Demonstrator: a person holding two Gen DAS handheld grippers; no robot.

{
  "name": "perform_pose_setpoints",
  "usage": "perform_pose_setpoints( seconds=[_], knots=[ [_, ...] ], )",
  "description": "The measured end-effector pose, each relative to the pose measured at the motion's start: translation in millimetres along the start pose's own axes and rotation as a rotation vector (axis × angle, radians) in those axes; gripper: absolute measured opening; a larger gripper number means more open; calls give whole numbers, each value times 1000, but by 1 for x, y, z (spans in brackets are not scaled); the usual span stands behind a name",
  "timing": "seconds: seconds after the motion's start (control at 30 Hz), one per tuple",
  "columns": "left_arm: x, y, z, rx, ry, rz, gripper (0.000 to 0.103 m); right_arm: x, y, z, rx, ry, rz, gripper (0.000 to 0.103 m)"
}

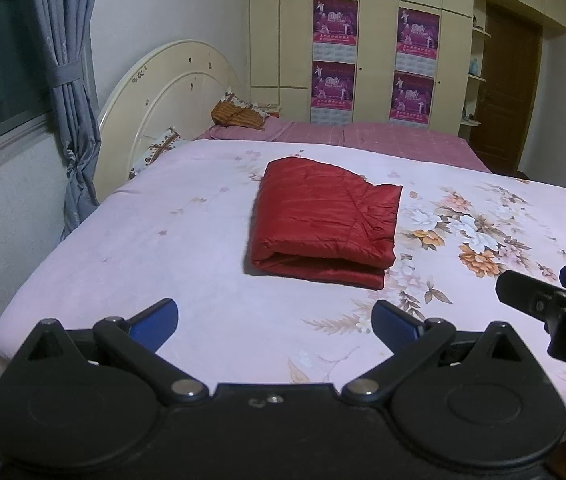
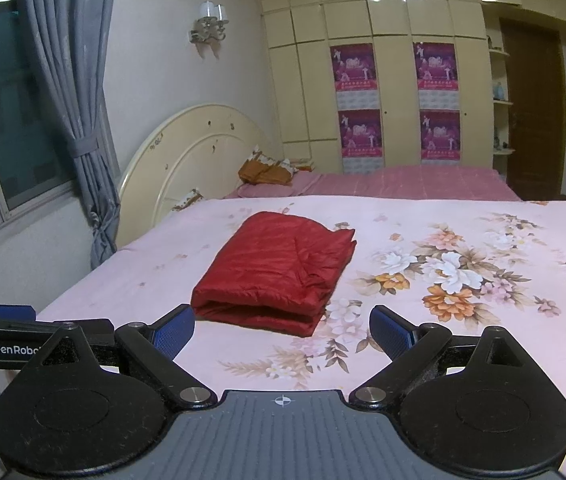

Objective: Fold large clothes

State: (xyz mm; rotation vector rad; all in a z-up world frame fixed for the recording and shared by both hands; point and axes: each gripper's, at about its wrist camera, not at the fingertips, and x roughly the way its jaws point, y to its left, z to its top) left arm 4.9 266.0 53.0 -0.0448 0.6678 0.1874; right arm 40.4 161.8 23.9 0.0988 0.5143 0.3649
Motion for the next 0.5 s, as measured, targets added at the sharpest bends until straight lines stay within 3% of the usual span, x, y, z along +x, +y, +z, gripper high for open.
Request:
perform_pose_setpoints(
  seconds=[0.33, 0.5],
  knots=[
    [23, 2, 4, 18, -9, -45, 102, 16, -6, 1, 14, 21, -13, 93],
    [64, 4, 16, 0, 22, -25, 103, 40, -22, -3, 39, 66, -49, 93]
  ],
)
